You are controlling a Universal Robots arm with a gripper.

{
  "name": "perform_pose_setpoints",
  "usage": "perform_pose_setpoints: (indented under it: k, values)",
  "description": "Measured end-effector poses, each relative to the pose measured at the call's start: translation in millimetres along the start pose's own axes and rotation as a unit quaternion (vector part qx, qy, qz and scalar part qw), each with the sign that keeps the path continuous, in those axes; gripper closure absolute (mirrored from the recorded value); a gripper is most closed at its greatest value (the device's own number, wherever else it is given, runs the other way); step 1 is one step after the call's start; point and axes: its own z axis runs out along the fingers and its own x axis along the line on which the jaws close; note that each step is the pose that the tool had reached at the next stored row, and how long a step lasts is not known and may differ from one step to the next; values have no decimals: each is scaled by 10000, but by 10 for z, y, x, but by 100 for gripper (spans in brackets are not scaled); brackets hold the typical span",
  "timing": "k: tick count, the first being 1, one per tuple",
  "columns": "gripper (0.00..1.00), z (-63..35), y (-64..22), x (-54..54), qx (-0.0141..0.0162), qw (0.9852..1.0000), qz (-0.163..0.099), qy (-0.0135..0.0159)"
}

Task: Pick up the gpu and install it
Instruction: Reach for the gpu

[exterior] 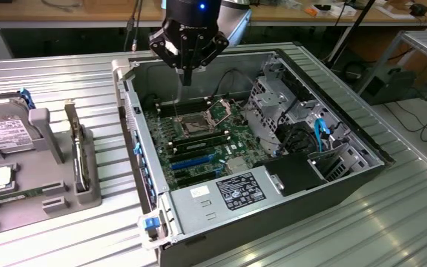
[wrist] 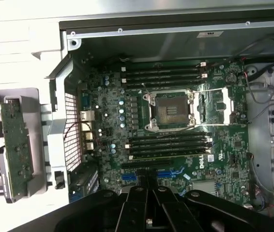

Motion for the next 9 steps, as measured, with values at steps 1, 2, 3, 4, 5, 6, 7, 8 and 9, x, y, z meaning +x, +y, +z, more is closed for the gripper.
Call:
perform_pose_setpoints:
  k: [1,2,3,4,5,6,7,8,9]
  values:
    - [89,1,0,5,0,10000,0,0]
    - [89,1,-1,9,0,10000,0,0]
    - [89,1,-1,14,0,10000,0,0]
    - [89,2,-2,21,0,10000,0,0]
    - [89,2,-2,29,0,10000,0,0]
    - [89,3,-3,32,0,10000,0,0]
    - [89,3,-3,35,0,10000,0,0]
    - [89,3,-3,44,0,10000,0,0]
    - [89,4,-4,51,0,10000,0,0]
